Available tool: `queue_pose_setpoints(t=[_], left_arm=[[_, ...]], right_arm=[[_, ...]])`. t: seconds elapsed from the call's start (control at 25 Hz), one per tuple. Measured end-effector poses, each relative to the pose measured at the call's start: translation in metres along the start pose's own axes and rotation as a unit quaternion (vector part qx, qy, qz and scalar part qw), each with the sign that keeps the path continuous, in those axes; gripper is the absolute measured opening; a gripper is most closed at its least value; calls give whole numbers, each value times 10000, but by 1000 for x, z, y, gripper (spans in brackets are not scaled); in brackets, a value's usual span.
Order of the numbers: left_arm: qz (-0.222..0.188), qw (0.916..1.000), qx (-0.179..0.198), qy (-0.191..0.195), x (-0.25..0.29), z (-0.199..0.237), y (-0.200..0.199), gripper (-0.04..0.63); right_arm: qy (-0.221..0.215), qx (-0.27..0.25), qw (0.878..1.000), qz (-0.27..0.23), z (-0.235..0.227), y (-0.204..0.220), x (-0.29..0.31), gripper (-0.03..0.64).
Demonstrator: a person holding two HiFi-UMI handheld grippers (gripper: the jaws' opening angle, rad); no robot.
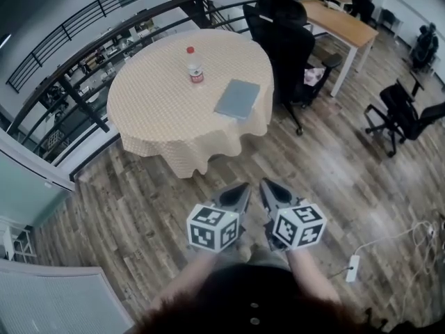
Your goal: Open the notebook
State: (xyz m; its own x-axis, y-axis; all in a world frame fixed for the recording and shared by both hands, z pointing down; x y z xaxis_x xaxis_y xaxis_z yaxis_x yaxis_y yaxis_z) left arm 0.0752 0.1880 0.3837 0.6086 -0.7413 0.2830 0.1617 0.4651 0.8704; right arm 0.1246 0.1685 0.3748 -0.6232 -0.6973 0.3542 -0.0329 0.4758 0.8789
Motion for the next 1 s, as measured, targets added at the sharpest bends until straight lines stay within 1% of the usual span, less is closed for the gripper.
queue_pose_setpoints(t=[0.16, 0.36, 0.56, 0.72, 1.0], left_arm=[[55, 10000, -50, -7, 6, 7, -1, 9], [50, 9998, -166, -34, 15, 22, -1, 9], [54, 9997, -253, -48, 27, 41, -8, 9], [39, 9996, -270, -95, 38, 64, -19, 9], [77, 9989, -415, -220, 62, 119, -44, 9]], right_arm=[[-23, 111, 9999, 61, -2, 2, 5, 11], [-59, 96, 9997, 205, -6, 8, 16, 11], [-5, 212, 9996, 211, -17, 1, 35, 11], [17, 220, 9995, 232, -24, -5, 54, 11], [129, 268, 9990, 345, -44, -24, 105, 11]])
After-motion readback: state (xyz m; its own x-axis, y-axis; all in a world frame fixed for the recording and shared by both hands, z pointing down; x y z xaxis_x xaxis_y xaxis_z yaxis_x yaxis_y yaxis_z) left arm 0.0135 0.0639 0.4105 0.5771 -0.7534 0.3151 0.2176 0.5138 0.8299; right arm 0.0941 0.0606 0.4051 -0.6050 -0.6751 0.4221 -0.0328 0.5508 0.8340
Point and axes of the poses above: the fingertips, and each gripper's own axes: x forward along the fingers, z to its left, y out of its underside, the point moved 1 cm from there along -x, backward along the fingers, and after that the axes turned 9 degrees about y, right-handed, at the moved point
